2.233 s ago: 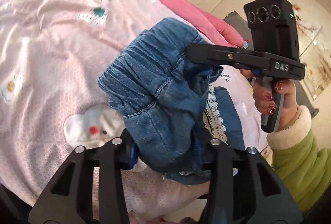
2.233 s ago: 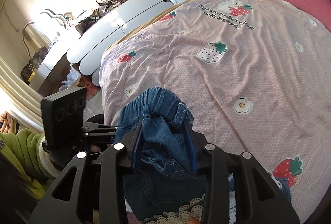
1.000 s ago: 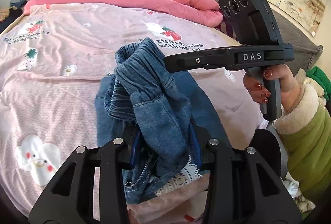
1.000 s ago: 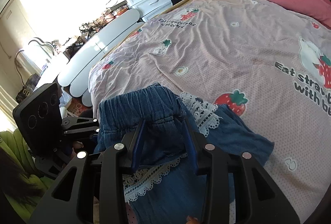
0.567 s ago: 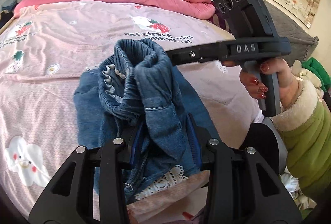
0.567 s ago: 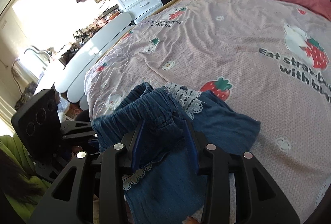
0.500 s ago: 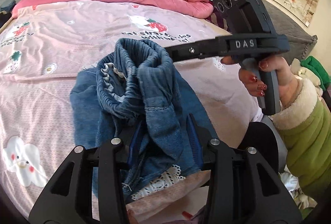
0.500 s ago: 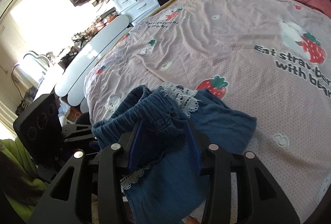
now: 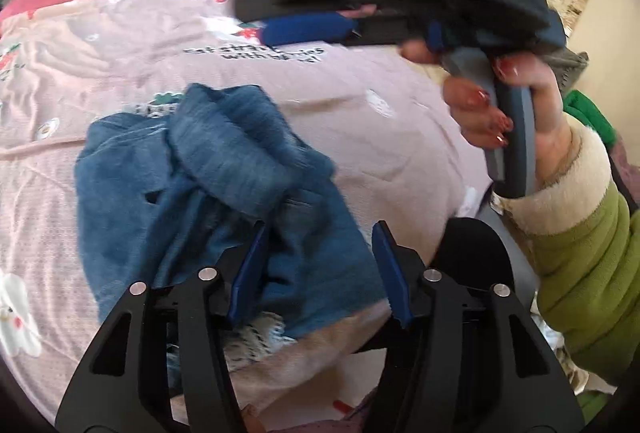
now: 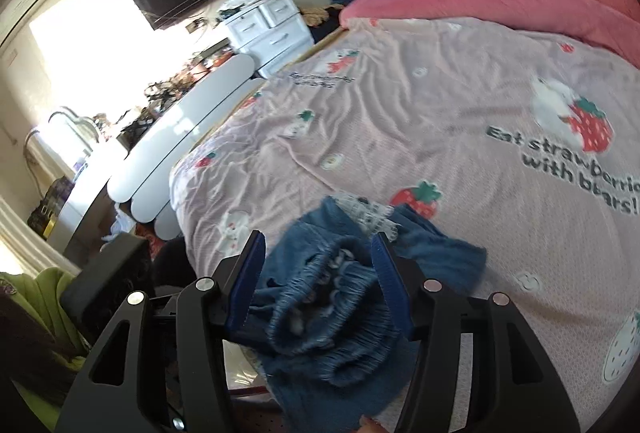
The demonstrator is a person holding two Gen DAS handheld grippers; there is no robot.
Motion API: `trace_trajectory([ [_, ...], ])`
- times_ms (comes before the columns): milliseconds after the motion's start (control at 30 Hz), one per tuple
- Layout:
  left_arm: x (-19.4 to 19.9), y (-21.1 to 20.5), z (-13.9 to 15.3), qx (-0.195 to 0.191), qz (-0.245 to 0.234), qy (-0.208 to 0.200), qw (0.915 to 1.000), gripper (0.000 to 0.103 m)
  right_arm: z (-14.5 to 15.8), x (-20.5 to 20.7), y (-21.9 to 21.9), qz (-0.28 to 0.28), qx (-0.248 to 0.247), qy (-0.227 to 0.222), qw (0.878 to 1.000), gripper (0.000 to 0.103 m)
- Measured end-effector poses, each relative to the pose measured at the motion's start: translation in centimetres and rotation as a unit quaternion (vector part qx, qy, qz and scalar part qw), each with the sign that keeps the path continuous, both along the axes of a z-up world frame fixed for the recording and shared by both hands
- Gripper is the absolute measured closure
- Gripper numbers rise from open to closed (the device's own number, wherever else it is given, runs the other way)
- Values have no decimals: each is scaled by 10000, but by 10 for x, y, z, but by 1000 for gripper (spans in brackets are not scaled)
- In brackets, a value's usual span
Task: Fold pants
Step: 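Fold the waistband over the pant legs with the right gripper and release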
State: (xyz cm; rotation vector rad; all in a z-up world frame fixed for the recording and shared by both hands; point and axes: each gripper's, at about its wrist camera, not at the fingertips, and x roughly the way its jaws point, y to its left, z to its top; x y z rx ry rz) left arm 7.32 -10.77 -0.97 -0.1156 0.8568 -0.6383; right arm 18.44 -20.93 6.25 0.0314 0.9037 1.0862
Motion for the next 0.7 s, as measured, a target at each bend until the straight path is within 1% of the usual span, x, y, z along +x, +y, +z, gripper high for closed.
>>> trace_trajectory([
  [33, -3, -1, 2, -36, -62, 4, 10000, 56, 1, -2, 7, 71, -79, -19, 9999, 48],
  [100, -10, 2, 6, -84, -124, -17, 9999, 50, -1, -2, 17, 155, -245, -67, 9996, 48],
  [167, -20, 10, 11, -76, -103, -63, 9999, 49, -6, -1, 29, 216, -483, -106, 9985, 48],
  [233, -30, 26, 15, -97, 54, -87, 9999, 47, -10, -2, 35, 276, -587, -64, 9979, 48],
  [267, -33, 35, 15, -75, 175, -89, 9998, 43, -12, -3, 39, 352, -647, -71, 9973, 48],
  [300, -33, 46, 15, -3, 386, -77, 9992, 42, -14, -8, 43, 434, -754, -115, 9961, 48],
  [367, -34, 64, 15, 40, 663, -91, 9978, 42, -19, -15, 47, 522, -958, -137, 9939, 49],
  [400, -33, 72, 14, 55, 801, -78, 9967, 42, -24, -21, 50, 527, -1186, -180, 9914, 51],
  [467, -28, 82, 12, 83, 970, -40, 9952, 42, -31, -31, 51, 558, -1456, -287, 9874, 80],
  [500, -27, 86, 10, 78, 1018, -24, 9948, 42, -34, -37, 50, 601, -1543, -343, 9856, 80],
  [533, -26, 86, 9, 74, 1042, -12, 9945, 42, -35, -46, 48, 667, -1611, -449, 9837, 85],
  [567, -26, 87, 8, 63, 1061, 7, 9943, 42, -33, -54, 44, 705, -1627, -547, 9826, 85],
  [633, -23, 94, 7, 28, 1077, 48, 9942, 42, -28, -63, 34, 711, -1507, -570, 9844, 86],
  [700, -25, 93, 7, -11, 1059, 80, 9943, 42, -24, -70, 23, 691, -1474, -715, 9841, 86],
])
